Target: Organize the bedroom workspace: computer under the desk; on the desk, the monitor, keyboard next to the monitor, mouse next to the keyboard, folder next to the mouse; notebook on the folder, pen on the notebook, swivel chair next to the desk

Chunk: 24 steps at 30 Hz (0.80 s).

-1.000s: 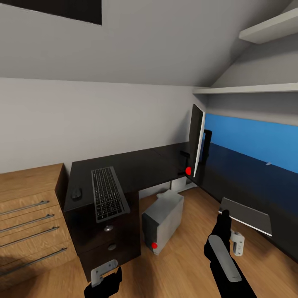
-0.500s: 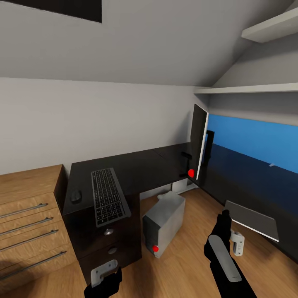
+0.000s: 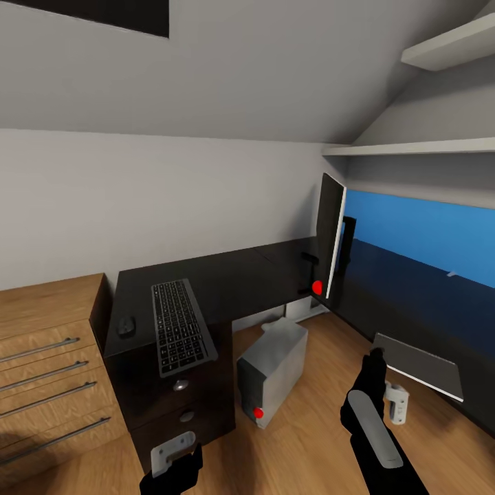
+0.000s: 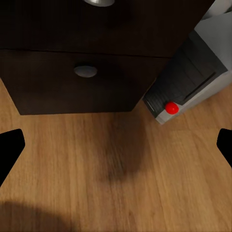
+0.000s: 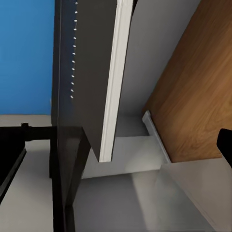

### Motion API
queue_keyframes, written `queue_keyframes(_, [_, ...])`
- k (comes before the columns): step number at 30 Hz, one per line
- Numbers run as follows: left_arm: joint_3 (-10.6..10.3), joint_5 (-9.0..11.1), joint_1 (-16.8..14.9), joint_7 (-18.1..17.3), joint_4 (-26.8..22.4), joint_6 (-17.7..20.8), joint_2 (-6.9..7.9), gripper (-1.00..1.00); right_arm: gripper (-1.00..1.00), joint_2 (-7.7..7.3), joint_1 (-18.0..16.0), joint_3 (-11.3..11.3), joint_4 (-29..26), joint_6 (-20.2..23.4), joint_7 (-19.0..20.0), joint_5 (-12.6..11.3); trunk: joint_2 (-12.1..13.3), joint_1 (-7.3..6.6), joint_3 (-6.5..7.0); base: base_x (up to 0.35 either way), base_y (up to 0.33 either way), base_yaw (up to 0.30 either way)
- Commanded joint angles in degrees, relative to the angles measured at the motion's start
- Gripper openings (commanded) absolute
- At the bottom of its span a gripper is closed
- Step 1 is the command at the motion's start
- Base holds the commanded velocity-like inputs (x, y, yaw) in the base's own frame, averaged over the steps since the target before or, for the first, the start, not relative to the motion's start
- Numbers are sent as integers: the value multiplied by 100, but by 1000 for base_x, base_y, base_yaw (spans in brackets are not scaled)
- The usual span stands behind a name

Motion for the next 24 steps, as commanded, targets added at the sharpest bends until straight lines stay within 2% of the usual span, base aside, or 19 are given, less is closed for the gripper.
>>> queue_keyframes(1, [-3,34,-1,32,-10,17,-2,100,100,-40,-3,7,-4,-26,-19,-13,-3,0,-5,0,0,0])
queue_keyframes(13, [-12,34,-1,36,-10,15,0,100,100,-271,-30,7,22,-22,-18,-7,-3,0,-5,0,0,0])
queue_keyframes(18, [-12,34,-1,36,-10,13,-3,100,100,-294,-39,7,48,-24,-18,-8,-3,0,-5,0,0,0])
queue_keyframes(24, [-41,34,-1,36,-10,9,1,100,100,-446,-164,7,482,-18,-29,-27,-3,0,-5,0,0,0])
